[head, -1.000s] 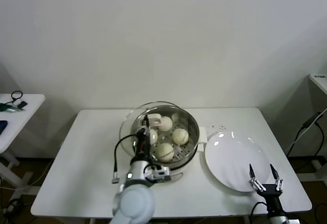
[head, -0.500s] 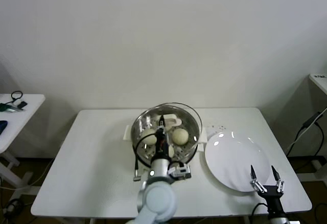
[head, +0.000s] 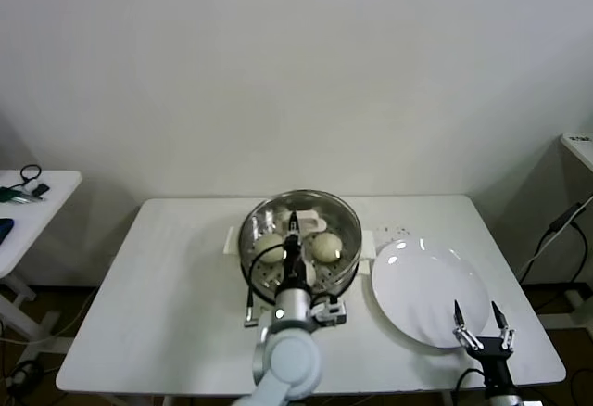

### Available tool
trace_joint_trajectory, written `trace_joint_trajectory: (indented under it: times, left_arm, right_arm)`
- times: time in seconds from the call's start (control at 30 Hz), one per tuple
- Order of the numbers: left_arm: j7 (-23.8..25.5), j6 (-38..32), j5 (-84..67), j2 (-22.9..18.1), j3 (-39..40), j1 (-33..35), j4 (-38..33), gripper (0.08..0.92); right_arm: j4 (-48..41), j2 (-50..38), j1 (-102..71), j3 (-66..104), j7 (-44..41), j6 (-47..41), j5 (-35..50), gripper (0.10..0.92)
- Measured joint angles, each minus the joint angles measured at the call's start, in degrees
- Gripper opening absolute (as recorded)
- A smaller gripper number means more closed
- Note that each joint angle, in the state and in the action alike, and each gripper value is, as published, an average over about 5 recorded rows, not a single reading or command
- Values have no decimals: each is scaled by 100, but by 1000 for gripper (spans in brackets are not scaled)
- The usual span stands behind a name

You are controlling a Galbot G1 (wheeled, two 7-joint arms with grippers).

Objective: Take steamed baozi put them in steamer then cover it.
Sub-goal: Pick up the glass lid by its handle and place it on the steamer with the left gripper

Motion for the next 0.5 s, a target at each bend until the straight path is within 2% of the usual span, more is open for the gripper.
trace_joint_trajectory:
  times: [0.5]
  left_arm:
    - [-13,-124,327,-53,-85,88,126,130]
  right_arm:
    - [6,54,-12,11,1,61,-19,823]
